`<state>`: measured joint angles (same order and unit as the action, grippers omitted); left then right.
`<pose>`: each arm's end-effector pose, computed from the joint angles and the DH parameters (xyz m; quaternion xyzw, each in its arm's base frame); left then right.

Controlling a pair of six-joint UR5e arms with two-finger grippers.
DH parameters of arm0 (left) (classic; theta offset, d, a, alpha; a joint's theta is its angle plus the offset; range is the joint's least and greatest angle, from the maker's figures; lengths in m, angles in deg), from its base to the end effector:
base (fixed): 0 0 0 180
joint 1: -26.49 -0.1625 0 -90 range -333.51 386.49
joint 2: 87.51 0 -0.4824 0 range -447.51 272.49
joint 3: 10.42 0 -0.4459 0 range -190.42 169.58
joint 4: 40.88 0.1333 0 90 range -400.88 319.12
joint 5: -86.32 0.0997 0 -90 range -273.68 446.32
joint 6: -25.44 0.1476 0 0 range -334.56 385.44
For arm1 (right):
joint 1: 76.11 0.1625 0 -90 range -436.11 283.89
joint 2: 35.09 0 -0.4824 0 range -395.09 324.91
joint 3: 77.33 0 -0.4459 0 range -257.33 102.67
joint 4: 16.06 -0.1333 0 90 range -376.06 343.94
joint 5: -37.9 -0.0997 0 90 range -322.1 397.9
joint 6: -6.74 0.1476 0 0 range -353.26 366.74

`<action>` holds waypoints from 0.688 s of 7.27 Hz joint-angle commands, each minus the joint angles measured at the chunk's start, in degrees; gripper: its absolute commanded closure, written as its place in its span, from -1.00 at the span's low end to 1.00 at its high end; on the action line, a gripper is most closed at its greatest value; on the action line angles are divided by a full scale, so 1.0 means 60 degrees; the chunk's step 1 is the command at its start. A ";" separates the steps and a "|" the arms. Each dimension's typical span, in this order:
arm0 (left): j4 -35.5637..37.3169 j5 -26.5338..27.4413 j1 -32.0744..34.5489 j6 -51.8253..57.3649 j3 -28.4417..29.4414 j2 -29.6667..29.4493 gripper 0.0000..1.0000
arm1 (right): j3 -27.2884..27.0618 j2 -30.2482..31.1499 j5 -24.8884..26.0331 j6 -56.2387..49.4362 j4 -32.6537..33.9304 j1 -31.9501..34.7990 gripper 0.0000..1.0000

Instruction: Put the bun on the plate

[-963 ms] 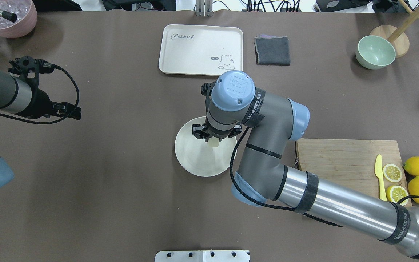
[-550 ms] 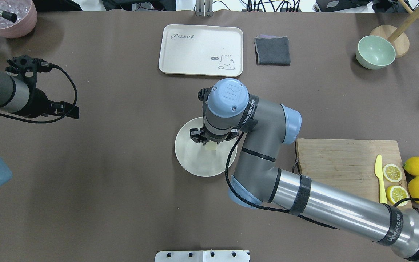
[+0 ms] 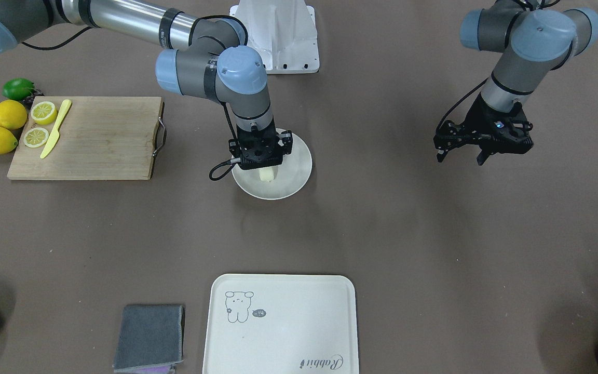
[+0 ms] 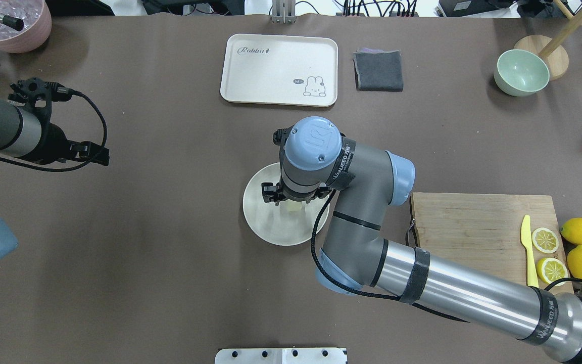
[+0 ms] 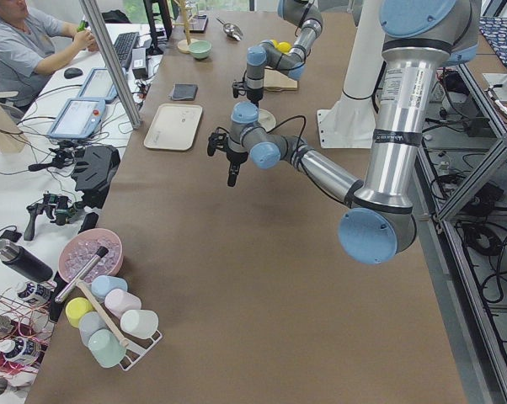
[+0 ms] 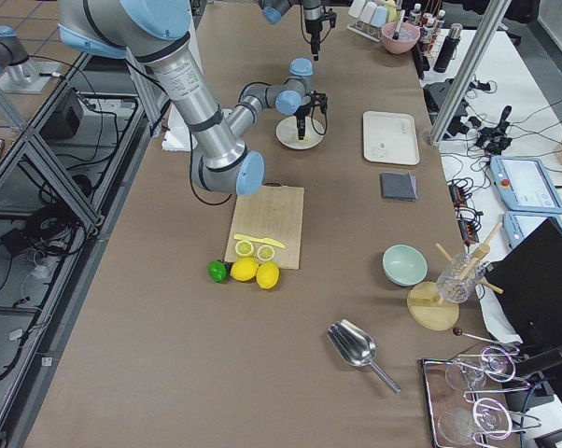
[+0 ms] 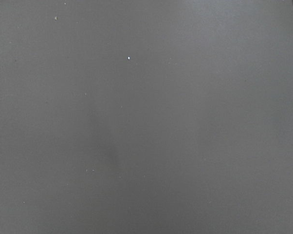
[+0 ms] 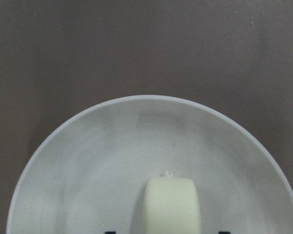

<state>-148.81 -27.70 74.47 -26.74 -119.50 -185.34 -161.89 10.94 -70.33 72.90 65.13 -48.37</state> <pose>0.3667 -0.5164 0.4639 0.1130 0.4042 -0.0010 0.9077 -0.7156 -0.4748 0.2536 0.0418 -0.4200 -0.0328 0.9059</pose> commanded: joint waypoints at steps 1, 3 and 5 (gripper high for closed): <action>0.0000 -0.0098 0.0336 0.0156 -0.0129 0.0305 -0.94 | -0.0407 0.0280 -0.0632 -0.0287 0.0106 0.0966 -1.00; 0.0000 -0.0709 0.1766 0.2384 -0.0086 0.1328 -0.94 | -0.1662 0.2553 -0.2081 -0.2849 0.0135 0.3348 -1.00; 0.0029 -0.3597 0.4253 0.5377 0.0438 0.2396 -0.94 | -0.1699 0.4928 -0.3561 -0.6816 0.0135 0.6116 -1.00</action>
<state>-148.73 -38.69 91.20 -4.17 -118.87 -175.17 -171.54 31.43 -86.28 46.73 65.89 -21.94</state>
